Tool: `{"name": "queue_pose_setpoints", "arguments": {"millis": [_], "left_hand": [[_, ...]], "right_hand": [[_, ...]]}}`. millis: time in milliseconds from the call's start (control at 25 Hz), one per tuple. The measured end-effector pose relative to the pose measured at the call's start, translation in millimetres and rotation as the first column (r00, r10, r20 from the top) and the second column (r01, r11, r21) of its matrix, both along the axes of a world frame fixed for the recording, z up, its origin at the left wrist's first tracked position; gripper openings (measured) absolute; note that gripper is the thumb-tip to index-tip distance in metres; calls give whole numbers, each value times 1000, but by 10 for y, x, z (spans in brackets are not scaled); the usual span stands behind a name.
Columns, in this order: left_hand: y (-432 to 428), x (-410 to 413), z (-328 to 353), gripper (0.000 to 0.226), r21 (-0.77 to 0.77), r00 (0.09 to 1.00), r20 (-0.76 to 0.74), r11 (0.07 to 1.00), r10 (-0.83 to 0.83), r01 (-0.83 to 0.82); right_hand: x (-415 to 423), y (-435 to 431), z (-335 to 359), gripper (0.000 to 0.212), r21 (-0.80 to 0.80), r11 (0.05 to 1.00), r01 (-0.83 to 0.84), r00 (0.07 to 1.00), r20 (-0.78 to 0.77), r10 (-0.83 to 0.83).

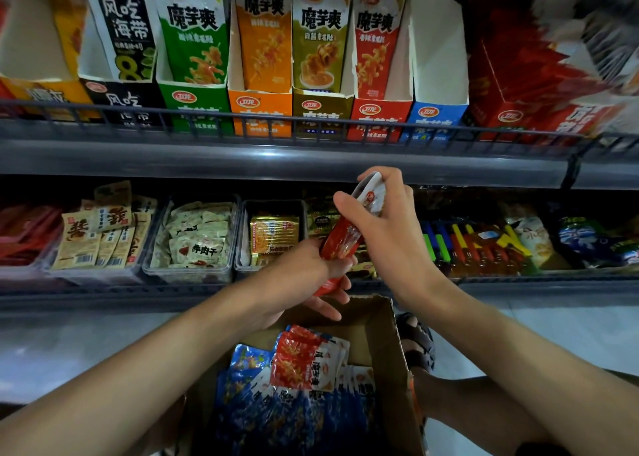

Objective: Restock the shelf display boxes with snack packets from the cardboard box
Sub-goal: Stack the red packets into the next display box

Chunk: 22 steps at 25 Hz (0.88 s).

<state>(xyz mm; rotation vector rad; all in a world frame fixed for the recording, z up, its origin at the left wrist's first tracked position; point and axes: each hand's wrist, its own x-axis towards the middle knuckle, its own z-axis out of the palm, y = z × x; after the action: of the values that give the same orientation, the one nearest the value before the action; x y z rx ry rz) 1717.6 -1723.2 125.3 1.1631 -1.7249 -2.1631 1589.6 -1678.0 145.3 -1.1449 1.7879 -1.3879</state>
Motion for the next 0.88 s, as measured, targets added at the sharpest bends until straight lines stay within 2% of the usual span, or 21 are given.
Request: {"name": "queue_pose_setpoints", "arguments": {"millis": [280,440,560,640,760,880], "left_hand": [[-39,-42,57,33,-80,994,-72,993,76,-82],[-31,-84,2,17,-261,999,14,965,44,-39],[-49,-72,-24,7,-327,999,34,945,24,-12],[-71,-49,-8,10,-279,999,31,960,16,-6],[-167,19,89,25,-92,1000,-21,996,-15,13],[-255,107,218,34,50,987,-74,988,-145,149]], "right_hand": [[-8,-51,9,32,-55,992,115,993,10,-114],[-11,-44,-11,33,-25,993,115,992,45,-114],[-35,-33,-35,34,24,996,81,996,35,-82],[-110,-38,17,37,84,996,-7,999,41,4],[-389,-61,254,37,205,958,-202,979,45,197],[-654,-62,402,32,228,929,-292,947,204,248]]}}
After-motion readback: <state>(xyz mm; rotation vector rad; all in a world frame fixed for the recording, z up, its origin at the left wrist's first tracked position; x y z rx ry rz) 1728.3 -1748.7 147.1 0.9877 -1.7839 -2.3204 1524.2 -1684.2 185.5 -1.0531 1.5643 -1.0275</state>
